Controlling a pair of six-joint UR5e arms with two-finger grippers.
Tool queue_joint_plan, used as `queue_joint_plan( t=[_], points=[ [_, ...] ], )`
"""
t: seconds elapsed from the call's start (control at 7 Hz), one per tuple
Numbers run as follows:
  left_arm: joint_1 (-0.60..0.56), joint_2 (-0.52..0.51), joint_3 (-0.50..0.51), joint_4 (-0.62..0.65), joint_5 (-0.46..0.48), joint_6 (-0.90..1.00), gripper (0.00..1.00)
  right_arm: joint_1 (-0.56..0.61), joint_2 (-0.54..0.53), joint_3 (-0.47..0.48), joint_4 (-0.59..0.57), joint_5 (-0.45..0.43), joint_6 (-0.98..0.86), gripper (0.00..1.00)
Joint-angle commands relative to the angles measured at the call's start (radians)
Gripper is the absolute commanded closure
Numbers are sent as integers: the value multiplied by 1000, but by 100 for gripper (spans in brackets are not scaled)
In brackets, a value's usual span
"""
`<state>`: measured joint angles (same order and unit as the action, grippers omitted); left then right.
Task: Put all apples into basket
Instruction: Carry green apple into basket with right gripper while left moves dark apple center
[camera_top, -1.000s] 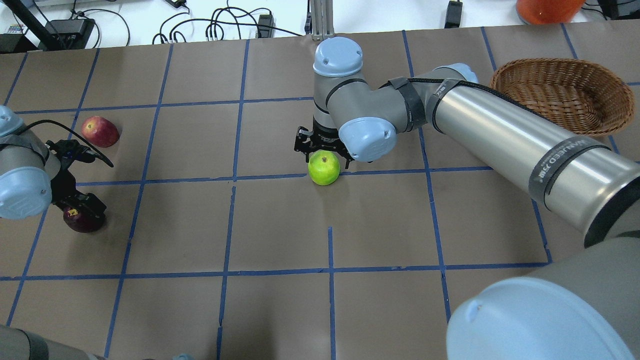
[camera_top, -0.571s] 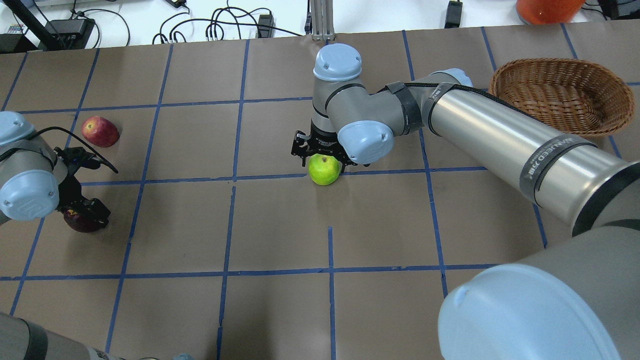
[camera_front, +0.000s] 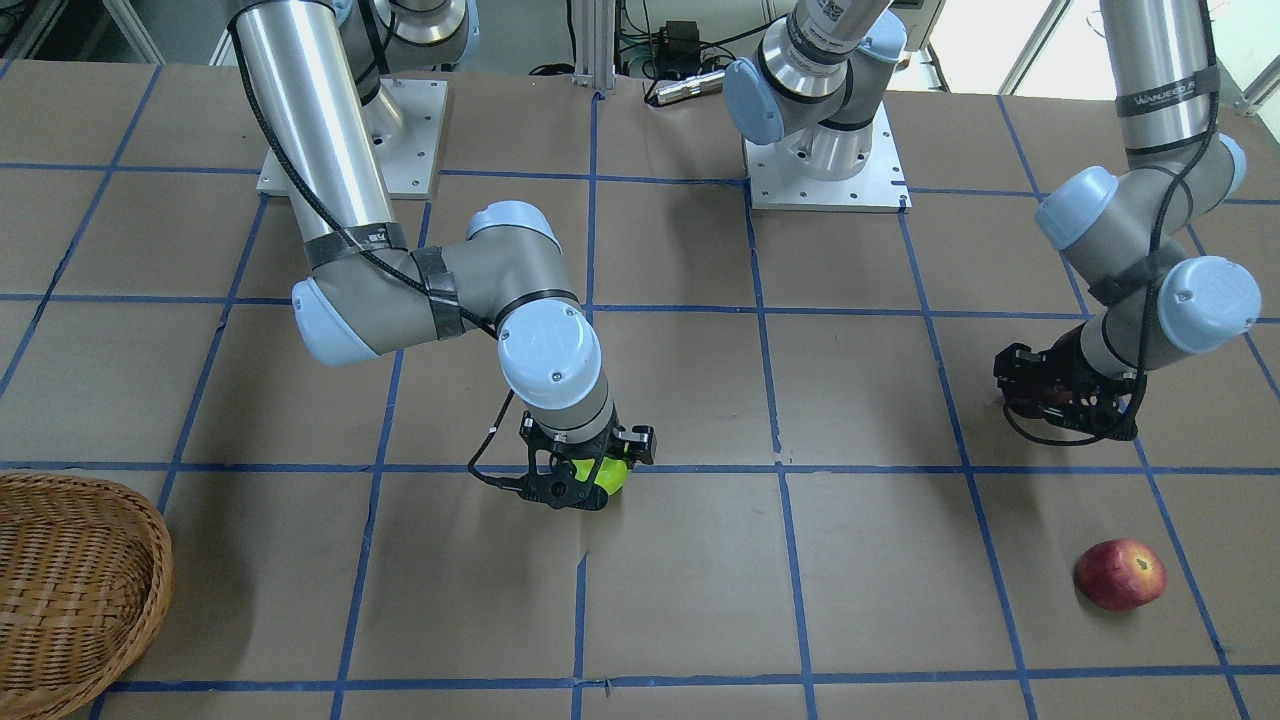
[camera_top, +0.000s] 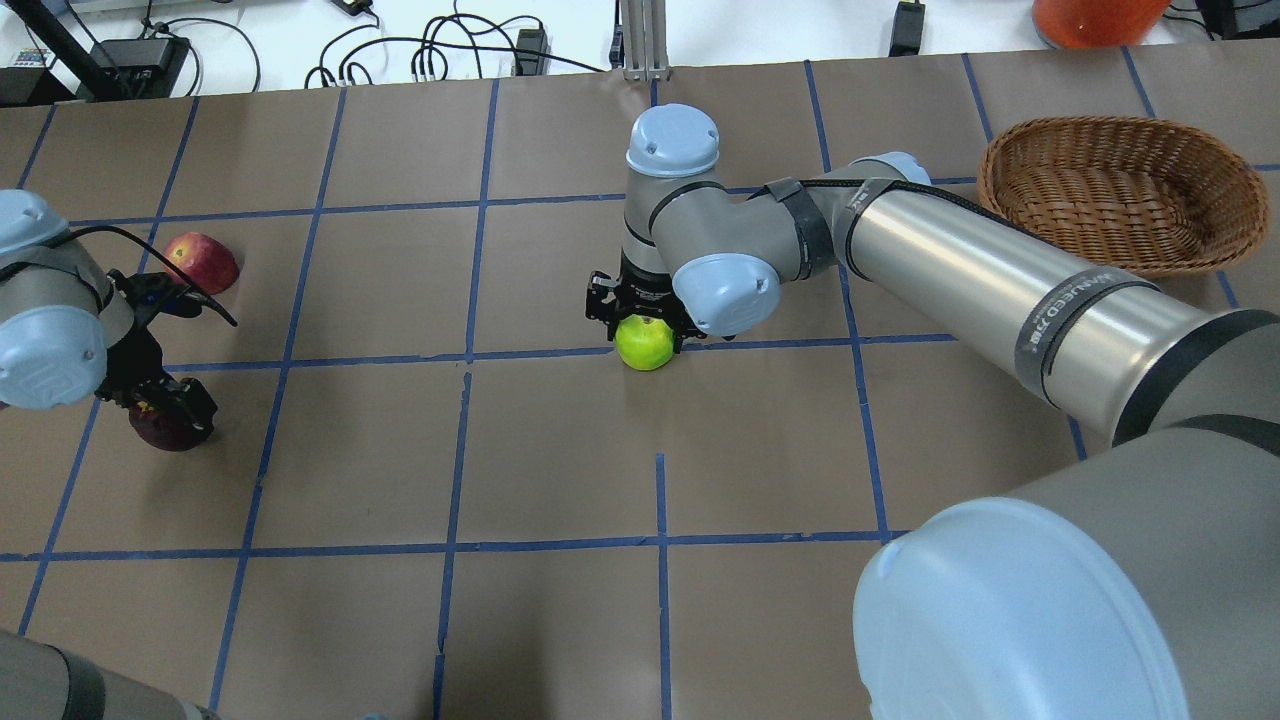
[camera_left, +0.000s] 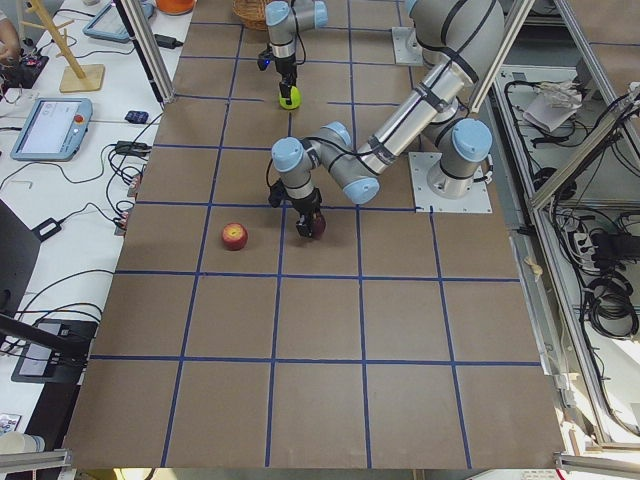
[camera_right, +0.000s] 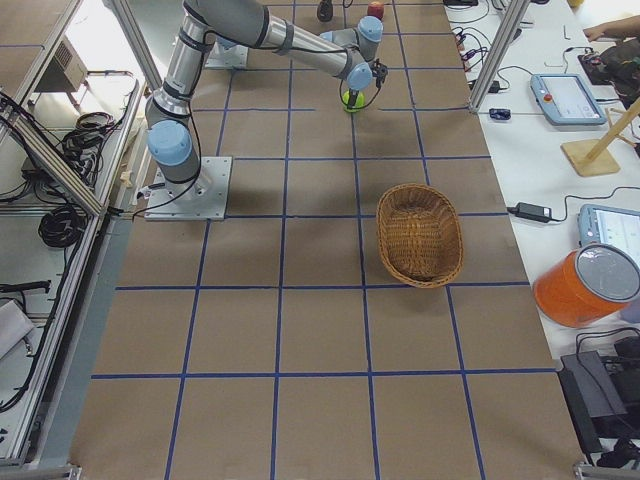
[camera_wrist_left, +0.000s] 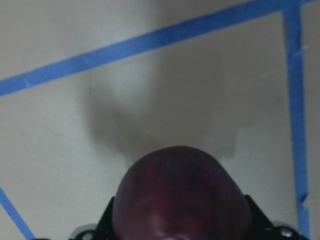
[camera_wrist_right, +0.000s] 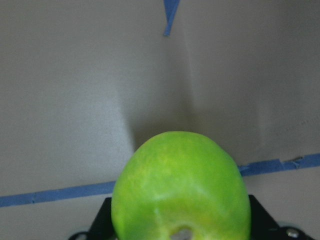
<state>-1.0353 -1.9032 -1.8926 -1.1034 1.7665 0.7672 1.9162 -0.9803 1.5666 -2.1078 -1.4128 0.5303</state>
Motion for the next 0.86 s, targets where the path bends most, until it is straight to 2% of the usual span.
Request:
queue_joint_plan(
  t=[0.0,0.14,0.43,0.57,0.71],
  points=[
    [-142,-20,279,-371,-104,-376,100,-31,-96,-7,9,-11,-4,100],
    [-246,-14,312,-413,-174,-549,100,-90,-176,-7,66,-32,-16,100],
    [-473,-17,325,-374,-248,-913,100,-307,-256,-2,113,-131,-108,100],
    [-588,-39,314,-217,-252,-1071,100,-416,-264,-7,117,-176,-245,100],
    [-700,-65,304,-114,-248,-1211,100,-525,-261,-2,127,-187,-411,100]
  ],
)
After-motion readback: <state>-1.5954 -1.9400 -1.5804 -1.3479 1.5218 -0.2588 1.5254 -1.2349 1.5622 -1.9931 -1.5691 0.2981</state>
